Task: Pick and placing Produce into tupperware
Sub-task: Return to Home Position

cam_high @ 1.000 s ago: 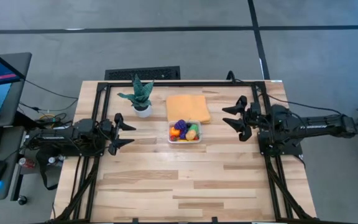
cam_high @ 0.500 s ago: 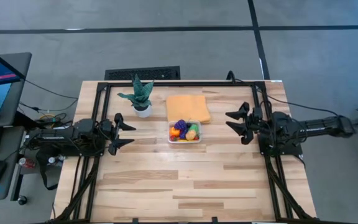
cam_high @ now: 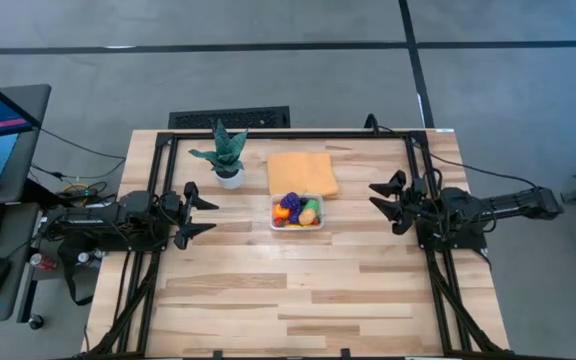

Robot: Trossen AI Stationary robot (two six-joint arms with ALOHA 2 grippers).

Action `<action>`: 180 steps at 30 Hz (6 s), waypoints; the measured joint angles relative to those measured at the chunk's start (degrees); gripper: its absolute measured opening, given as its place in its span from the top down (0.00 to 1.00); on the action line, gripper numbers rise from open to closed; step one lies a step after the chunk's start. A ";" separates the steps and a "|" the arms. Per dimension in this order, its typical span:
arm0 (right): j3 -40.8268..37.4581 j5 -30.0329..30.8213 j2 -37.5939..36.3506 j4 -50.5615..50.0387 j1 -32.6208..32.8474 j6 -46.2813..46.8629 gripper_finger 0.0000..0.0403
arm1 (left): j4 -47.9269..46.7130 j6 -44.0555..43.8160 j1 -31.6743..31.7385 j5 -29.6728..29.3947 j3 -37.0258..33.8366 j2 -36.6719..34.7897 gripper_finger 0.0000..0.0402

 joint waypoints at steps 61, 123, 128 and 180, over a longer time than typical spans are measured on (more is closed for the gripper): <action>-0.07 -16.38 -7.11 -27.49 -6.08 7.86 0.47 | 0.00 0.00 0.00 0.02 0.00 0.01 0.39; -0.04 -20.00 -12.60 -27.24 -1.86 -13.29 0.47 | 0.00 0.00 0.00 0.01 0.00 0.02 0.39; -0.04 -19.66 -11.08 -27.27 -1.86 -12.69 0.47 | 0.00 0.00 0.00 0.01 0.01 0.02 0.39; -0.02 -19.56 -11.23 -25.15 1.51 -16.18 0.47 | 0.00 0.00 0.00 0.02 0.00 0.01 0.39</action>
